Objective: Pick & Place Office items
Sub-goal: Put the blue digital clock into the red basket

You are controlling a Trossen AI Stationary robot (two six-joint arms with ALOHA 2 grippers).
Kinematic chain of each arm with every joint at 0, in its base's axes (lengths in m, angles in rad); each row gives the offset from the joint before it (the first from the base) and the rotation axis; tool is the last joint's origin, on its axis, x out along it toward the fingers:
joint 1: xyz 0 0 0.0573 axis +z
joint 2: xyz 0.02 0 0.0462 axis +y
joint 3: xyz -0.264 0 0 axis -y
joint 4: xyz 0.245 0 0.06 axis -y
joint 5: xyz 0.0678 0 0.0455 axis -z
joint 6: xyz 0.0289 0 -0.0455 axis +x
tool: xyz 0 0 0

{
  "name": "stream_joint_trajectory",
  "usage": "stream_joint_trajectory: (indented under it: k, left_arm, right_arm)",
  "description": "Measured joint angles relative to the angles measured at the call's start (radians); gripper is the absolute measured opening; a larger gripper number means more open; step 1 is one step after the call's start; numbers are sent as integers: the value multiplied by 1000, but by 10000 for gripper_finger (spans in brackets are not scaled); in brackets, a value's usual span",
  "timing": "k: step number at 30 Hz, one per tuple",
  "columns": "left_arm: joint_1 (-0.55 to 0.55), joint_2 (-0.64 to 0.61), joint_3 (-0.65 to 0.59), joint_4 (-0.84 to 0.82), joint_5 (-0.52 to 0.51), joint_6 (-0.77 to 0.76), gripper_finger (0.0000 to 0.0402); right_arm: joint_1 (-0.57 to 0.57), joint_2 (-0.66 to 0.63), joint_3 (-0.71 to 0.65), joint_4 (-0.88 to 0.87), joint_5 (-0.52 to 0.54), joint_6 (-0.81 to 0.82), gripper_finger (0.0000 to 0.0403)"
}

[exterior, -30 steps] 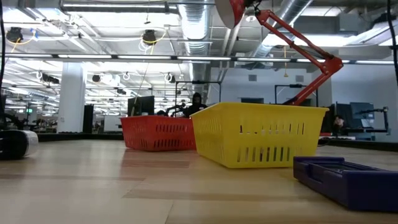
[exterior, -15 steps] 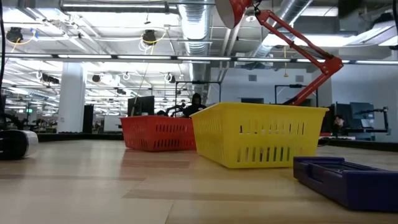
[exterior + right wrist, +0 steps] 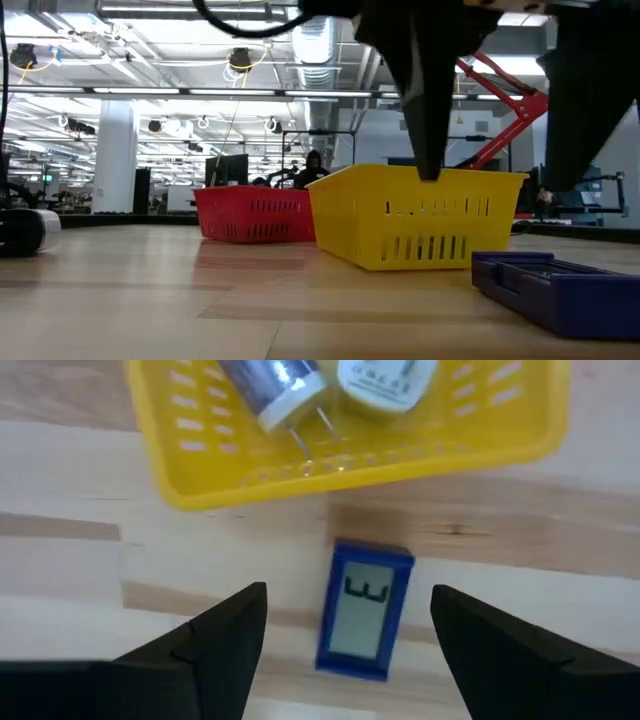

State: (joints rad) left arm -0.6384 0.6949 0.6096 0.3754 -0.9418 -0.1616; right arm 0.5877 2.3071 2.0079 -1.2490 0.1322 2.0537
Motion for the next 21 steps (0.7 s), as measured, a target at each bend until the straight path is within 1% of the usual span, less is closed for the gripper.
stream_joint_trajectory:
  k: [3, 9, 16, 21]
  left_arm:
    - [0, 0, 0, -2, 5, 0, 324]
    - [0, 0, 0, -2, 10, 0, 324]
    - [0, 0, 0, -2, 13, 0, 324]
    - [0, 0, 0, -2, 13, 0, 324]
  right_arm:
    - [1, 23, 1, 28, -1, 1, 276]
    - [11, 67, 0, 30, -4, 66, 276]
    - [36, 87, 0, 30, -8, 151, 276]
    - [41, 94, 1, 46, -8, 172, 276]
